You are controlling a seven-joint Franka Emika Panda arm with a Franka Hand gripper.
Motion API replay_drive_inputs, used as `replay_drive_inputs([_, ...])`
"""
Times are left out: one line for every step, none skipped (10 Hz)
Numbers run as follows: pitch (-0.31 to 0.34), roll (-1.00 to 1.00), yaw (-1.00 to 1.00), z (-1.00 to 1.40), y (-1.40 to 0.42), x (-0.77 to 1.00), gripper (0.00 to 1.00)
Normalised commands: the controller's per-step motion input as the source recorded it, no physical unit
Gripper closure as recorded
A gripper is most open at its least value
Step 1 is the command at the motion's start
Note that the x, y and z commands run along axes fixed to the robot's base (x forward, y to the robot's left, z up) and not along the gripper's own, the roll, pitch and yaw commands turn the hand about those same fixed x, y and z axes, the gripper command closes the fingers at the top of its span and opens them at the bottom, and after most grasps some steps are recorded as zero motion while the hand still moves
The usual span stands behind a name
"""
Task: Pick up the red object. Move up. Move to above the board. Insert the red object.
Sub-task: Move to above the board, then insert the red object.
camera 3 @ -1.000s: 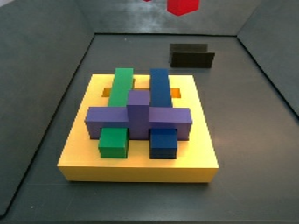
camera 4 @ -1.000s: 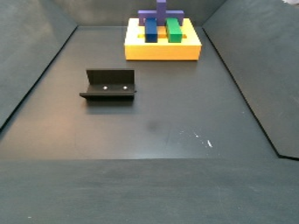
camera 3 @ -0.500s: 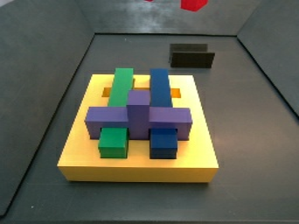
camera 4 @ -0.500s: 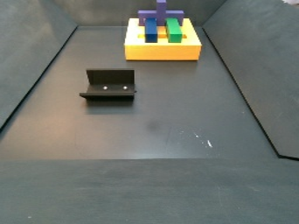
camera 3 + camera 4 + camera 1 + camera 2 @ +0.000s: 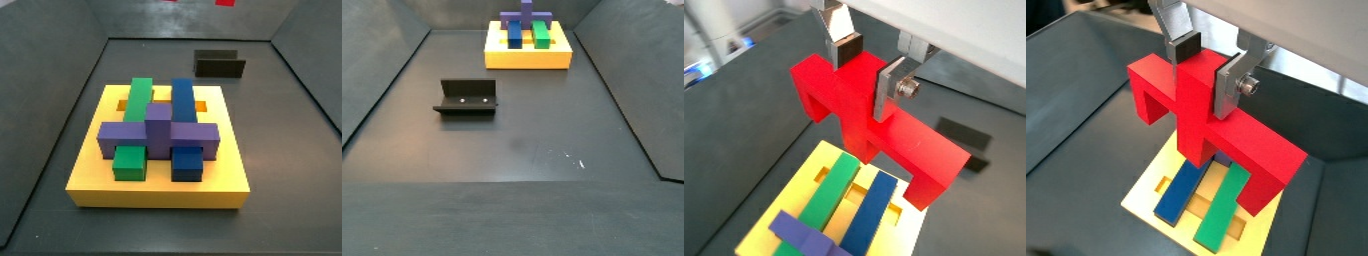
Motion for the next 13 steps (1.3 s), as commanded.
replay_drive_inputs([0.214,0.06,0.81,0.04,-0.03,0.05,1.0])
replay_drive_inputs([0.2,0.06,0.56,0.04,-0.03,0.06,1.0])
replay_drive_inputs([0.185,0.05,0.42,0.04,-0.03,0.06,1.0])
replay_drive_inputs([0.0,-0.05,0.0,-0.01,0.03,0.0,1.0])
replay_drive_inputs([0.0,-0.22,0.0,-0.19,0.03,0.0,1.0])
replay_drive_inputs([-0.031,-0.42,-0.02,-0.31,0.14,0.0,1.0])
replay_drive_inputs([-0.074,-0.39,-0.11,-0.38,0.24,0.0,1.0])
replay_drive_inputs([-0.069,-0.31,-0.12,-0.55,0.37,0.01,1.0])
replay_drive_inputs([-0.06,-0.24,-0.14,-0.66,0.44,0.01,1.0])
replay_drive_inputs([-0.129,0.0,-0.02,-1.0,0.0,-0.01,1.0])
replay_drive_inputs([-0.126,0.1,0.01,-0.93,-0.32,0.0,1.0])
replay_drive_inputs([-0.126,0.09,0.02,-0.96,-0.24,0.03,1.0])
replay_drive_inputs([-0.069,0.06,0.0,-0.75,0.0,0.0,1.0])
